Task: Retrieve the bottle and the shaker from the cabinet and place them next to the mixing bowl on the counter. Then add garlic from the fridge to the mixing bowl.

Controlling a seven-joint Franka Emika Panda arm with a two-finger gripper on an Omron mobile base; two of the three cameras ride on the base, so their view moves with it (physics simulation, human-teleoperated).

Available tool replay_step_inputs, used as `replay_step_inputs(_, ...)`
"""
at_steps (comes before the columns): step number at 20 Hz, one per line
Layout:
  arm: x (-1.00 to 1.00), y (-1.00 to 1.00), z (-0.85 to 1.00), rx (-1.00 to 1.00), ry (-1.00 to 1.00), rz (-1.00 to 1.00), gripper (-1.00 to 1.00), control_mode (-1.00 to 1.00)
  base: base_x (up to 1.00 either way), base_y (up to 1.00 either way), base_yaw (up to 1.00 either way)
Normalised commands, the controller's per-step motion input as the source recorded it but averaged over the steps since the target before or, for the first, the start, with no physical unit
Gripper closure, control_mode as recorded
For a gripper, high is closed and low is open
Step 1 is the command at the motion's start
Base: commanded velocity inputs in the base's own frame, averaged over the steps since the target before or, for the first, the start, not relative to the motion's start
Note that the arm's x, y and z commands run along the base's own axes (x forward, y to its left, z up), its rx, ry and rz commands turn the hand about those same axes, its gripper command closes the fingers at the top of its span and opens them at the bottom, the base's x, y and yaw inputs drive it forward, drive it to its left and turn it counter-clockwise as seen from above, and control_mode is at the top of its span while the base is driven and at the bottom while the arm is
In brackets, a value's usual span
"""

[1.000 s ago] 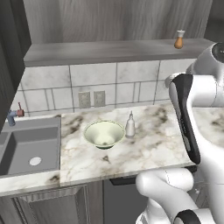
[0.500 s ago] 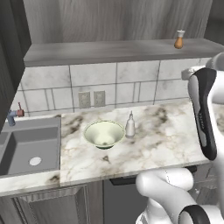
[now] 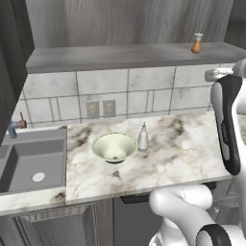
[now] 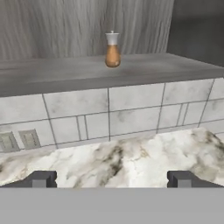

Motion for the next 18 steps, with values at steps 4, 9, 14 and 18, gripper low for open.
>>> replay_step_inputs(4,0.0,0.0,0.59,0.0,-0.01,-0.06,-1.0,-1.0,0.0,0.0,0.0)
replay_step_inputs(9,0.0,-0.06,0.49,0.0,-0.03,0.0,-1.0,-1.0,0.0,0.0,0.0)
replay_step_inputs(14,0.34,-0.01,0.03,0.0,0.0,0.0,-1.0,-1.0,0.0,0.0,0.0)
replay_step_inputs(18,0.79,0.0,-0.07,0.0,0.0,0.01,-1.0,-1.0,0.0,0.0,0.0)
